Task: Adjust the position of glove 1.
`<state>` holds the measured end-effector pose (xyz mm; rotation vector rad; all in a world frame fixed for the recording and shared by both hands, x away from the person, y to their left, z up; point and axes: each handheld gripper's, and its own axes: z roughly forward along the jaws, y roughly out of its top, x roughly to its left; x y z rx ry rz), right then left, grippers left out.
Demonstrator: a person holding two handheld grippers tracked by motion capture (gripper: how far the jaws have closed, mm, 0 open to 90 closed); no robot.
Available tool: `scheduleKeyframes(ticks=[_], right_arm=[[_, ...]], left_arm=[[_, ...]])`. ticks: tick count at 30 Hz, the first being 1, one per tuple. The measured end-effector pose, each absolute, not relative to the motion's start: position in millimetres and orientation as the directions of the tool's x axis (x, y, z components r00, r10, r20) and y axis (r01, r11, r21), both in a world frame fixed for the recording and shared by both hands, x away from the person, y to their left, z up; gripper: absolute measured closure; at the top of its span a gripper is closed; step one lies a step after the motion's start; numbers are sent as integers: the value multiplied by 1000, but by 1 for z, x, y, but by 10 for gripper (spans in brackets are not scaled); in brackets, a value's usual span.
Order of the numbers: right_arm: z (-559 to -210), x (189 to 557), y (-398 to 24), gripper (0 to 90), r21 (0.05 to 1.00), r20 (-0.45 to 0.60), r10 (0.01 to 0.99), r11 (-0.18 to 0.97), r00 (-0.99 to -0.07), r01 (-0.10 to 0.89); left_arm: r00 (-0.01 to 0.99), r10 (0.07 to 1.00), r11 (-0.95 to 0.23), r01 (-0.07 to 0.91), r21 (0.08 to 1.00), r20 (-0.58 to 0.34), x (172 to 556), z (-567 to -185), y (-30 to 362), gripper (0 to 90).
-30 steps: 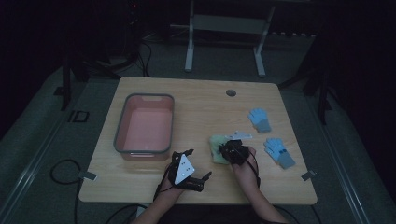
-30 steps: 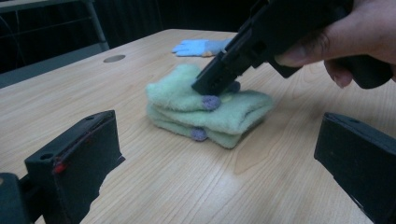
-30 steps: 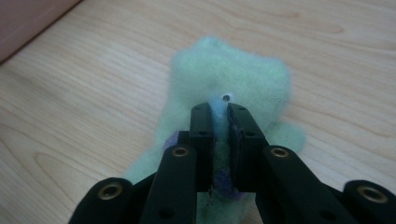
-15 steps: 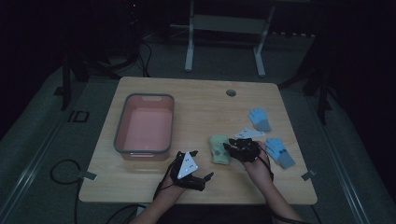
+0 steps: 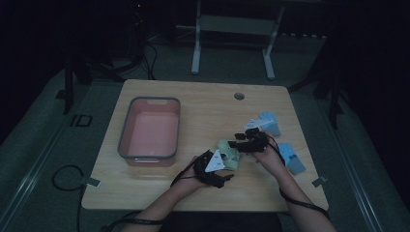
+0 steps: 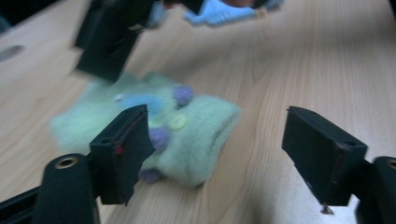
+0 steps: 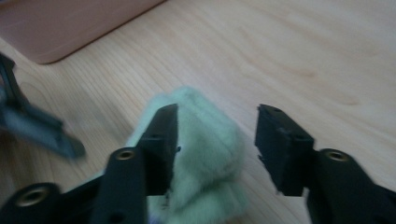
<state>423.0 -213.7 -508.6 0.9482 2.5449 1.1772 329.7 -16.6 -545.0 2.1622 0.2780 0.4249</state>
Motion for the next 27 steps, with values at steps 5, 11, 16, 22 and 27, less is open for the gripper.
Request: scheduleKeyframes(ticks=[5,11,16,22,27], right_arm=[[-529,441,-213,387,689,200,622,460,-758,559],[-545,449,-217,463,628,352,593,425,-725,652],[-541,446,-215,641,630,340,590,436,-732,643],[-529,439,-209,707,647,275,614,451,-740,614],[-517,435,-205,712,664,272,600,449,-753,598]], left_arm=[[928,301,-642,27,767,219,344,-550,-27,367],[912,287,-680,-20,733,291,348,-555,-31,454],[886,295,-714,-45,699,357,347,-554,-33,623],[887,307,-735,-10,678,345,346,-543,-35,739],[890,301,-744,-5,668,342,345,-529,-30,749]])
